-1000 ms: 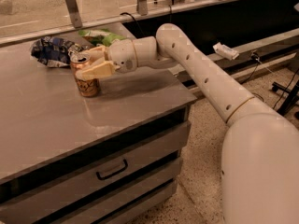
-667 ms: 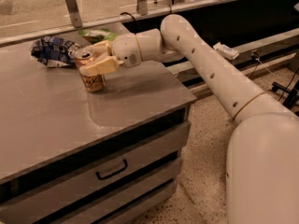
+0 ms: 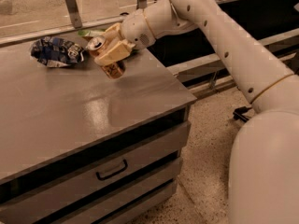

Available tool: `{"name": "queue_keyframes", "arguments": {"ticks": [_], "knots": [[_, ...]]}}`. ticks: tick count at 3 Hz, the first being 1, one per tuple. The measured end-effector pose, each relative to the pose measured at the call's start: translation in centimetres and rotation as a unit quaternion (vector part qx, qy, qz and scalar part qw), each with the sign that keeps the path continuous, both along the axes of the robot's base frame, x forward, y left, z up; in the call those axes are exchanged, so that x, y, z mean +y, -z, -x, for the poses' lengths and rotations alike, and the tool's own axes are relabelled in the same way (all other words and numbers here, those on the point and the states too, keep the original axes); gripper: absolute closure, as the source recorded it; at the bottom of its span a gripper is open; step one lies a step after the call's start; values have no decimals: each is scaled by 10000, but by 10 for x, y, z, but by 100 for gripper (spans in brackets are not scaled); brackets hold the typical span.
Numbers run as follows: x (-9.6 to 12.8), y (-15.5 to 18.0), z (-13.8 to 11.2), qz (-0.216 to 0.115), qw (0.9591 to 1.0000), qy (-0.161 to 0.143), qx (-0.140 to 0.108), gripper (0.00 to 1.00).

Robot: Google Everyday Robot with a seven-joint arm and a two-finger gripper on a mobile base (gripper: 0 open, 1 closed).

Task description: Knock orange can over

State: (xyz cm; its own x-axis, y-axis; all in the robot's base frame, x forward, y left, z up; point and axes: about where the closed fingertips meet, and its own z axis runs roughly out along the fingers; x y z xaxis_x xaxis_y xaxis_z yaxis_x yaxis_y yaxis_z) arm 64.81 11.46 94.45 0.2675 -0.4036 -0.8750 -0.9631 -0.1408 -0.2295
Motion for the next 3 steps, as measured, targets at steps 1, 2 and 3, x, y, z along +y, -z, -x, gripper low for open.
{"name": "queue_keyframes", "arguments": {"ticks": [1, 2, 3], "knots": [[-6, 3, -5, 1022, 9939, 205, -371, 100], [-10, 13, -2, 2074, 9750, 358, -711, 100], [-11, 26, 7, 2824, 9537, 450, -928, 100]]}}
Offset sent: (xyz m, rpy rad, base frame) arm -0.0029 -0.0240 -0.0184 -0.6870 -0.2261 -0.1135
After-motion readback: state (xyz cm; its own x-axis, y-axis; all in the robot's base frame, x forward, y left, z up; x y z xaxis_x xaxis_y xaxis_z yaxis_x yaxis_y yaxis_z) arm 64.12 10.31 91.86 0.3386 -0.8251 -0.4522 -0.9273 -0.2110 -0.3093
